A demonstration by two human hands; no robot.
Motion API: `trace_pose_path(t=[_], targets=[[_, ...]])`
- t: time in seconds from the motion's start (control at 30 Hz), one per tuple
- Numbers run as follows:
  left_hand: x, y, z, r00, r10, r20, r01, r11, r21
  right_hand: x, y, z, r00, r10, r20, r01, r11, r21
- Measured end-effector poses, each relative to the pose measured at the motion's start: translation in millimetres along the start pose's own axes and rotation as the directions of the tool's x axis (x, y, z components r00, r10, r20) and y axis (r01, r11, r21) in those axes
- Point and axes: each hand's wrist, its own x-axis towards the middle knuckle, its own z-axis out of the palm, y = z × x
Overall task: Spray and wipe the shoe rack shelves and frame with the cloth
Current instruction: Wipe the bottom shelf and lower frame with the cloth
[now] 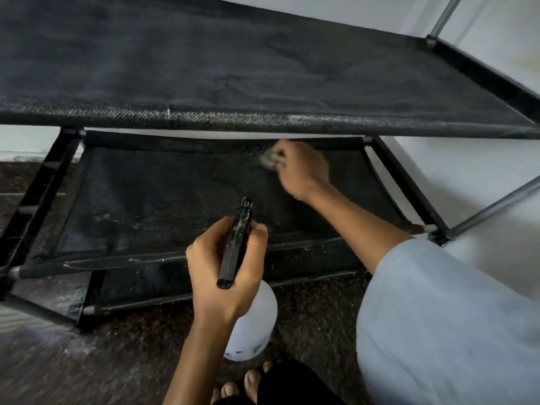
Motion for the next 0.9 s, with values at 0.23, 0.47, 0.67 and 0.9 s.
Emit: trace_pose_path(t=[0.23, 0.47, 0.67, 0.9], targets=[[2.0, -1.7, -1.3, 1.0, 0.006, 0.008, -0.006, 1.0, 0.009, -41.8, -0.5, -14.1, 0.863, -0.38, 0.332, 0.273, 0.905, 0.325], [1.8, -0.1, -0.8, 1.0, -0.003, 0.001, 0.003, 1.0, -0.003, -42.1, 108.2, -44.4, 0.986, -0.129, 0.11, 0.13, 0.992, -0.003], [0.9, -4.2, -2.0, 1.0, 0.003, -0.009, -0.003, 1.0, -0.01, 25.0, 111.3, -30.9, 0.997, -0.009, -0.082, 0.006, 0.999, -0.036], [1.6, -4.1, -2.7, 1.0, 0.013, 0.008, -0.013, 0.999, -0.039, -4.8, 134.6, -38.5, 0.997, 0.074, 0.019, -0.071, 0.992, -0.101]])
